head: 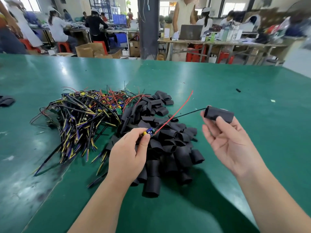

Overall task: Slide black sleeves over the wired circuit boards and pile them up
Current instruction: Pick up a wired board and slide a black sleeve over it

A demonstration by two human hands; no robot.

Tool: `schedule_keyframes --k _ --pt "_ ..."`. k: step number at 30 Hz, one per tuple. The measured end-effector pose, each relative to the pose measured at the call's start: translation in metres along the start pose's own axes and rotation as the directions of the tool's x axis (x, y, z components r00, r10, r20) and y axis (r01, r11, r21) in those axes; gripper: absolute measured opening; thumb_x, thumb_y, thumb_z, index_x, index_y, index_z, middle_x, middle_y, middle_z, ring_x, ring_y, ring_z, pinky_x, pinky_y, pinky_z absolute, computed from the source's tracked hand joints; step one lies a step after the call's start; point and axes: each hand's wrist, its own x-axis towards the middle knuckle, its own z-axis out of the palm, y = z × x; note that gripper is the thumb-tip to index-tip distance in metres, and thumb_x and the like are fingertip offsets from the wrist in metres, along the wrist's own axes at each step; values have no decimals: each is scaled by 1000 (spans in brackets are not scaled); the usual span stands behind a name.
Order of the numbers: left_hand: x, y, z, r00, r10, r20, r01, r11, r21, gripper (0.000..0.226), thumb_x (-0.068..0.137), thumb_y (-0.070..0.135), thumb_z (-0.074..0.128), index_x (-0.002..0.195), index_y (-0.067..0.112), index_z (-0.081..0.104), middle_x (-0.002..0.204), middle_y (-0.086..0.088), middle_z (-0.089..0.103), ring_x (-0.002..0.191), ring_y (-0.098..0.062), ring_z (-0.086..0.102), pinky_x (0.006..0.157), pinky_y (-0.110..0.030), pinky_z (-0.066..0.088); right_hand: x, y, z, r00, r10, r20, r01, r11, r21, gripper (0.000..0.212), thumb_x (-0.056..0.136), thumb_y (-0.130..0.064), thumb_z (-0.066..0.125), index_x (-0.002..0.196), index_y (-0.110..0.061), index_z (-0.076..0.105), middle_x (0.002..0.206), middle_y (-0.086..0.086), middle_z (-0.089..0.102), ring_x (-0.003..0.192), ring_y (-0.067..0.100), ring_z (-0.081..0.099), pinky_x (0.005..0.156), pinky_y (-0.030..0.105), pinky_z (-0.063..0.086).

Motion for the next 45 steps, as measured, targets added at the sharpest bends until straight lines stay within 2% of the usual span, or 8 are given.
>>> schedule_keyframes --k 4,8,15,23,28,34,41,45 --pt "-3 4 -1 999 23 24 -23 1000 14 26 94 33 47 103 19 66 73 10 62 60 -14 55 57 -35 48 -13 6 6 999 -48 -3 48 996 76 25 82 -8 53 91 -26 69 111 -5 72 107 12 66 83 23 53" --pt "-4 6 0 998 39 39 -40 999 36 23 94 32 48 102 20 66 71 18 57 61 0 50 57 -11 37 -13 3 10 997 -82 1 81 991 102 26 81 -5 53 100 -22 60 110 -5 72 100 10 68 84 23 54" --pt "-7 6 4 991 100 92 -105 993 53 23 93 28 51 106 21 68 88 25 59 79 4 56 65 -5 40 -13 -4 10 992 -115 -56 117 992 44 25 79 -7 54 101 -20 55 105 -6 72 97 7 68 84 22 53" --pt "-7 5 2 985 134 108 -139 989 48 27 93 33 49 109 22 68 96 20 64 85 -1 58 68 -10 44 -16 -11 8 987 -147 -67 139 984 -116 30 74 -5 61 103 -14 62 97 29 53 99 20 67 77 24 53" --pt "-8 9 -1 984 137 117 -137 991 -7 24 93 27 54 111 21 68 99 15 67 88 -1 60 70 -15 48 -17 -7 4 997 -75 -18 71 979 -189 33 72 -9 67 104 -12 66 91 12 71 97 24 68 73 24 53" --pt "6 35 2 959 189 211 -167 979 -120 26 91 25 57 113 18 68 93 9 66 88 -3 59 79 -14 45 -21 12 13 998 58 17 -53 976 -213 36 63 -9 75 98 -9 66 99 19 71 90 32 56 69 23 52" --pt "29 60 15 946 95 310 4 952 -305 25 91 12 62 112 24 69 102 18 68 93 6 61 79 -4 40 -20 2 6 997 56 51 -47 985 -168 25 65 -6 71 88 -17 72 98 17 72 79 21 66 68 23 54" --pt "25 64 25 938 -10 347 170 885 -434 28 88 8 65 113 22 67 101 9 70 89 2 64 80 -12 46 -20 -2 -2 997 68 28 -61 976 -211 28 63 -7 70 89 -14 69 101 16 73 81 22 68 68 21 54"
